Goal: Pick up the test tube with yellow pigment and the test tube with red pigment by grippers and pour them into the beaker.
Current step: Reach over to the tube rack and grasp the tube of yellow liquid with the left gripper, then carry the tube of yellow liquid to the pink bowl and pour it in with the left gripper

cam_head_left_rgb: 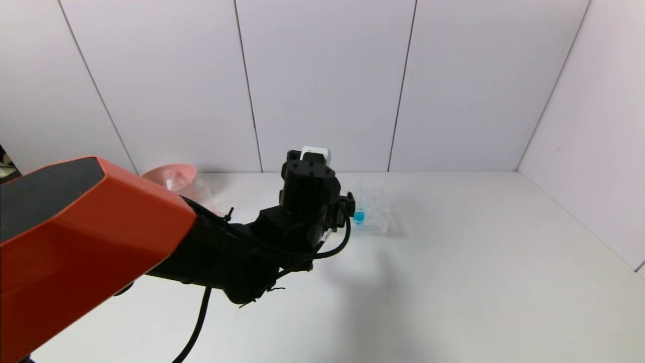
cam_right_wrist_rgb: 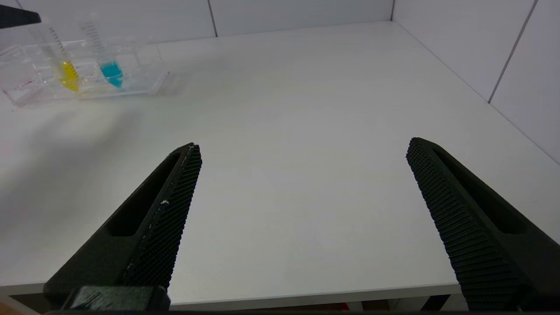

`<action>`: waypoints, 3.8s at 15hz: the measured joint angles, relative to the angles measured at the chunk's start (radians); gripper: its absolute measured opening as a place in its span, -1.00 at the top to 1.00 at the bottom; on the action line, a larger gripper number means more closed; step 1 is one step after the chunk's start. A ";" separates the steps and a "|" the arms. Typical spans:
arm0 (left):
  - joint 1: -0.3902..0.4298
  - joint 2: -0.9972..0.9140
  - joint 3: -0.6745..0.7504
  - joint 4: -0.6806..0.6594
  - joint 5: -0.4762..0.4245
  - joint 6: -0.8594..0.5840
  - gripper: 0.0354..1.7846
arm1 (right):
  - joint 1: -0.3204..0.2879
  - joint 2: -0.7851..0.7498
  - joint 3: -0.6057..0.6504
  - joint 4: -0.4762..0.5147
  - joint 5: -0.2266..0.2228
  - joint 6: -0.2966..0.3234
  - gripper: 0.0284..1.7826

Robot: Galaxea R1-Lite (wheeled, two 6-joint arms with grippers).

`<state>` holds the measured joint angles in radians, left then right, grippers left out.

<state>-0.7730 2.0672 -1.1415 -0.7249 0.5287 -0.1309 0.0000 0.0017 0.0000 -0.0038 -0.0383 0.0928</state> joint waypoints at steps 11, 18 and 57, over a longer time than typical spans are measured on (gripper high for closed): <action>-0.001 0.177 -0.159 -0.038 0.079 0.007 -0.98 | 0.000 0.000 0.000 0.000 0.000 0.000 -0.92; 0.008 0.192 -0.163 -0.076 0.083 0.007 -0.87 | 0.000 0.000 0.000 0.000 0.000 0.000 -0.92; 0.790 -0.604 0.323 0.201 -0.763 0.169 0.56 | 0.000 0.000 0.000 0.000 0.000 0.000 -0.92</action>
<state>0.0172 1.4628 -0.8187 -0.5238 -0.2338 0.0379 0.0000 0.0017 0.0000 -0.0038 -0.0383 0.0932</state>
